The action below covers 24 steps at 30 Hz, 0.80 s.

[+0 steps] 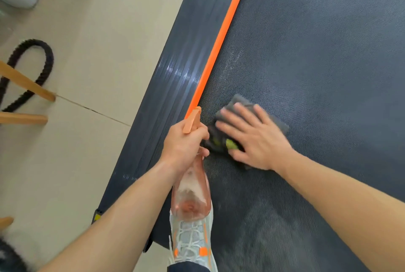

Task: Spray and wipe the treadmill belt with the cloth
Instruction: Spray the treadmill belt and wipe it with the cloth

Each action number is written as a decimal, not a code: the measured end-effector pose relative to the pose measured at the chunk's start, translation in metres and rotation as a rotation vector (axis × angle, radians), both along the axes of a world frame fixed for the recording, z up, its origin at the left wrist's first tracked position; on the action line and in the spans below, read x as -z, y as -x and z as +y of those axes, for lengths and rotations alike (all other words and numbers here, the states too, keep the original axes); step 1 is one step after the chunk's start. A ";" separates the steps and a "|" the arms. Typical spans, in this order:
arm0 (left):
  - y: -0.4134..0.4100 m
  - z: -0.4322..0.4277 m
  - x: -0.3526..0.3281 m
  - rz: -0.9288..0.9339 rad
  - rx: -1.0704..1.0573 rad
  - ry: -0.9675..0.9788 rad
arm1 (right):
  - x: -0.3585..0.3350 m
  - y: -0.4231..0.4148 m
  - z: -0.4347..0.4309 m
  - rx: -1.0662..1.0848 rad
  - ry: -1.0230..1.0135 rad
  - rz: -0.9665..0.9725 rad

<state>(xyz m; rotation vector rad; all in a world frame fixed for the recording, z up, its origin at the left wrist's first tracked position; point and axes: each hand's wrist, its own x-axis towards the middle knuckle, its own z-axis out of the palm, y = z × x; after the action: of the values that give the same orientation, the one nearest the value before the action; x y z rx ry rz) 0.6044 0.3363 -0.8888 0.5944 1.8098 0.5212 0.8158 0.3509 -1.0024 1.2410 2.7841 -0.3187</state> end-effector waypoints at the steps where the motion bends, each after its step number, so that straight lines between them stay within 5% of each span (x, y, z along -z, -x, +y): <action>1: 0.000 -0.004 -0.001 0.000 0.002 0.005 | -0.002 -0.006 0.006 0.179 0.000 -0.015; 3: 0.003 -0.014 -0.003 -0.008 -0.014 0.008 | -0.006 -0.006 0.001 0.519 0.021 -0.016; 5: 0.006 -0.021 -0.005 -0.017 -0.056 0.007 | -0.008 0.005 -0.027 0.612 0.022 -0.014; 12: 0.009 -0.038 -0.023 -0.036 -0.105 -0.010 | -0.026 0.016 -0.128 0.087 0.088 0.047; 20: 0.032 -0.029 -0.038 -0.031 -0.170 -0.057 | -0.105 -0.009 0.017 0.963 1.127 0.835; 22: 0.035 -0.026 -0.037 -0.006 -0.162 -0.062 | -0.104 -0.032 0.051 1.142 1.046 0.806; 24: 0.037 -0.024 -0.034 -0.004 -0.157 -0.072 | -0.092 -0.053 0.064 1.279 0.639 0.531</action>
<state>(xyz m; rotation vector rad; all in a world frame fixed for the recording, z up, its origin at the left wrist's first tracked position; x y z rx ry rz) 0.5678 0.3125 -0.8543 0.5024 1.8492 0.6958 0.8687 0.4150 -0.9107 2.6912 1.3803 -1.5744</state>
